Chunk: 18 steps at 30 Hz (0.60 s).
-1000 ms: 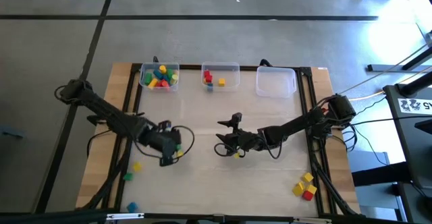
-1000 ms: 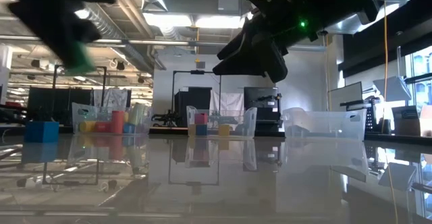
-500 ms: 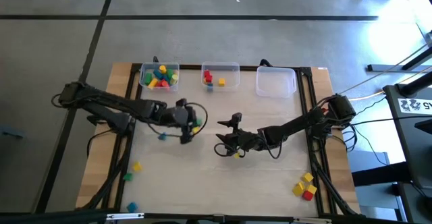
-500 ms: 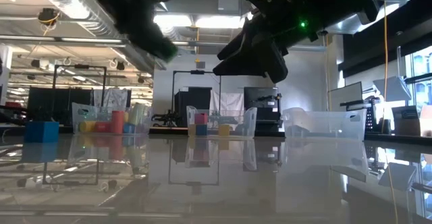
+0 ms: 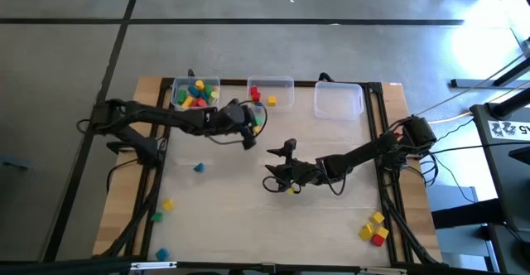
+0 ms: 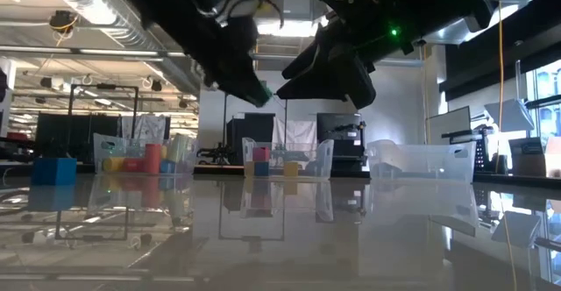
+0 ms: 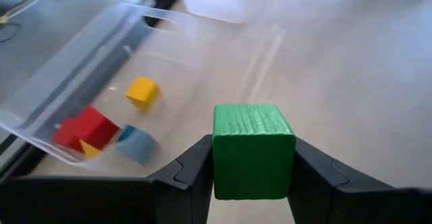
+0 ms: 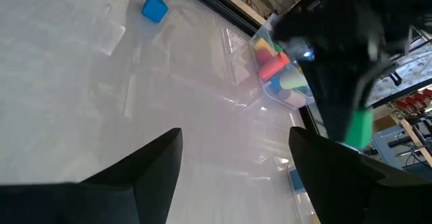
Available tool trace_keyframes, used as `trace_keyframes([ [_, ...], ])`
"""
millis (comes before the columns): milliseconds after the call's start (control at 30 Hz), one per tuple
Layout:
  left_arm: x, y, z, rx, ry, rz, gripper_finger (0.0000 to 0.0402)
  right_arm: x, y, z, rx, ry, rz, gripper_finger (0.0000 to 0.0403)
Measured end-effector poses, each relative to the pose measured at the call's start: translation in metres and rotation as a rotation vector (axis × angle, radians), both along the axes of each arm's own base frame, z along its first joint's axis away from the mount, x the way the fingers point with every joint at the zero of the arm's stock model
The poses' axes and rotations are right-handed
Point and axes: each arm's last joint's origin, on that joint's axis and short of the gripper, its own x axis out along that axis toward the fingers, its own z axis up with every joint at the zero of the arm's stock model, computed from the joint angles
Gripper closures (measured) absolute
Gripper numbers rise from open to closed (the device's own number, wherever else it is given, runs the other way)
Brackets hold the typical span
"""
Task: Sort blocks by size
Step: Put the square green block into the middle transparent bin
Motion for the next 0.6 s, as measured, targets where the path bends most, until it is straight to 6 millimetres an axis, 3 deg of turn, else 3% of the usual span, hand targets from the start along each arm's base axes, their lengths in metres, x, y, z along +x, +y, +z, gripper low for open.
trace_keyframes([
  [367,0.014,0.068,-0.032,0.027,-0.084,0.189,0.0261,0.000,0.000,0.000,-0.001,0.004,0.000,0.0125],
  [600,0.022,0.105,-0.040,0.031,-0.102,0.248,0.0261,0.000,0.000,-0.001,-0.004,0.007,-0.001,0.0125],
])
